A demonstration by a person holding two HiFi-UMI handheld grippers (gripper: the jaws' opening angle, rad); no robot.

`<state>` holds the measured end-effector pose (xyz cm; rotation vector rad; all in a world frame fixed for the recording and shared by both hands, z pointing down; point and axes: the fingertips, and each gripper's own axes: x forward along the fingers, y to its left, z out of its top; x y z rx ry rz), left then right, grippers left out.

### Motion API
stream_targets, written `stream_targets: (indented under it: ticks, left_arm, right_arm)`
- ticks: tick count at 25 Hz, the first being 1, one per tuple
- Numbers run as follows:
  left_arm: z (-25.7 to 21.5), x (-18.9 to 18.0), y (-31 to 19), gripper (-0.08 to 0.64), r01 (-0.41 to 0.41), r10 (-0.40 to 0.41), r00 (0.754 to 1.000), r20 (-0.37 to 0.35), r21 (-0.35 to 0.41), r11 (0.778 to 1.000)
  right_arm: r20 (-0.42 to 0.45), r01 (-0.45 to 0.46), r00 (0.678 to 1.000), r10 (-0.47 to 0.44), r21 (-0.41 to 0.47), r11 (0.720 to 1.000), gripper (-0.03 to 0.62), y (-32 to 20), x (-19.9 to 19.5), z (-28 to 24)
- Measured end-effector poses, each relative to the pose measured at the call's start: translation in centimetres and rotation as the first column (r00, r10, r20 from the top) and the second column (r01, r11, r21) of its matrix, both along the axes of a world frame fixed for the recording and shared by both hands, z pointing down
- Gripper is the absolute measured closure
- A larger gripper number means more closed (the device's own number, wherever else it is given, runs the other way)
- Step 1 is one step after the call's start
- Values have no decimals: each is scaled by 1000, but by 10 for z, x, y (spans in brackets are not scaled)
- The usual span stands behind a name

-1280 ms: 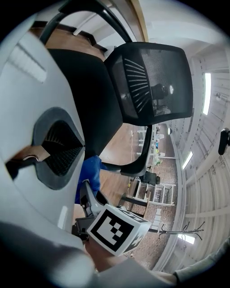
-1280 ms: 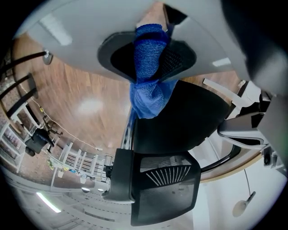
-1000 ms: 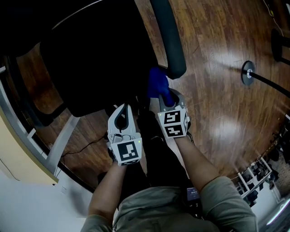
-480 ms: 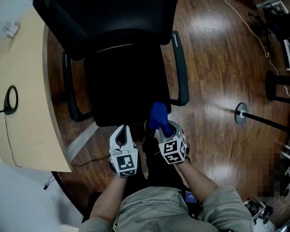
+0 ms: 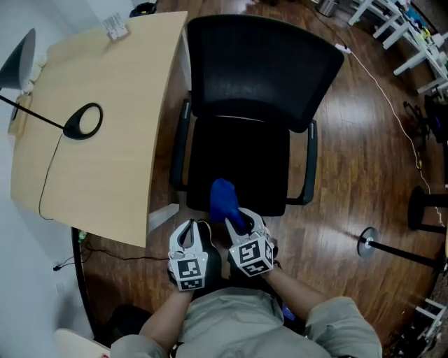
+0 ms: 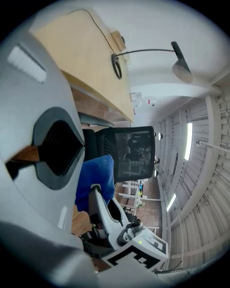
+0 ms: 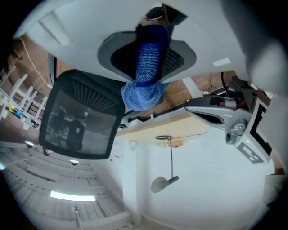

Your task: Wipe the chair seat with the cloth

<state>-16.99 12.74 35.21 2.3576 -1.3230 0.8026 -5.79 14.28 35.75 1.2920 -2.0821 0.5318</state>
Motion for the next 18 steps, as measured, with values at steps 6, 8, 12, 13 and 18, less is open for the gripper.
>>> stream_targets:
  ticks: [6, 8, 12, 13, 18]
  left_arm:
    - [-55, -81, -11, 555, 154, -152, 988, -39, 84, 984]
    - [-64, -113, -13, 555, 209, -206, 978, -36, 101, 973]
    - [-75, -182, -6, 555, 330, -329, 944, -28, 112, 937]
    - [-78, -196, 0, 555, 353, -352, 936, -26, 112, 929]
    - [-86, -260, 23, 555, 454, -455, 890, -19, 124, 883]
  right_arm:
    - [3, 259, 965, -260, 75, 963, 472, -22, -109, -53]
    - [2, 333, 942, -335, 90, 938, 472, -26, -143, -62]
    - [-3, 473, 880, -475, 108, 874, 471, -30, -214, -75]
    - [-7, 504, 863, -506, 106, 857, 471, -29, -230, -76]
    - [-22, 613, 789, -614, 84, 785, 469, -30, -301, -74]
